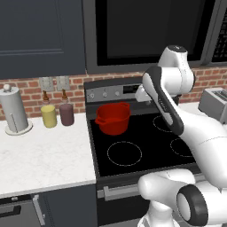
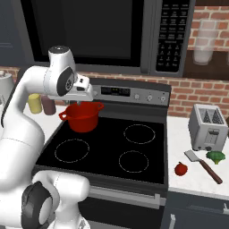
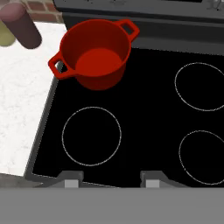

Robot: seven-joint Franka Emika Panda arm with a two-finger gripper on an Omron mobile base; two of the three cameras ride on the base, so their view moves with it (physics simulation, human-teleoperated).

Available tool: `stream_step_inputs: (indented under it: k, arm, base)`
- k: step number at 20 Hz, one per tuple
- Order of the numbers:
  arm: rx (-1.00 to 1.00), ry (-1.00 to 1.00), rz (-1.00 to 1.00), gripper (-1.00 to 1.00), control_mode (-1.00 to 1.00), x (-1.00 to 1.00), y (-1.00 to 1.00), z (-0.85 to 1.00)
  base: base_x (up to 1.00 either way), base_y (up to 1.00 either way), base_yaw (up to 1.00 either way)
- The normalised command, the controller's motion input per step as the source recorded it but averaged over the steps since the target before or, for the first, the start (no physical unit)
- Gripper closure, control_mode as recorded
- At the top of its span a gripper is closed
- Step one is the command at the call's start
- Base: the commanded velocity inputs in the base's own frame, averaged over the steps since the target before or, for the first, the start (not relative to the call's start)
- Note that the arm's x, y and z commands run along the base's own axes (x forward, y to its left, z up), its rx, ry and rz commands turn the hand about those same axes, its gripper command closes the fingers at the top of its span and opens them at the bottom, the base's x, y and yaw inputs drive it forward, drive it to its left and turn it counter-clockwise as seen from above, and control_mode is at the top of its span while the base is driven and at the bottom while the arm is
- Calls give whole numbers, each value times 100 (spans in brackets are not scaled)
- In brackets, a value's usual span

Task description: Put the bell pepper and broccoli in the pot. Retrieve the spatula and lightly stir the vegetables in the pot.

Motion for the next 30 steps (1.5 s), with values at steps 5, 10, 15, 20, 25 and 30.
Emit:
stream_step_inputs:
  k: [5, 10, 15, 20, 25, 30]
  arm:
    - [0, 0, 0, -100, -100, -18, 0, 0]
    - [0, 0, -6, -100, -100, -16, -27, -8]
    - [0, 0, -11, -100, -100, -1, -65, -21]
    - [0, 7, -14, -100, -100, 0, -82, -37]
    - [0, 8, -15, -100, -100, 0, -81, -46]
    - [0, 5, -18, -100, -100, 0, -91, -42]
  base:
    - [0, 0, 0]
    - [0, 0, 0]
    - [0, 0, 0]
    - [0, 0, 0]
    - [0, 0, 0]
    - [0, 0, 0]
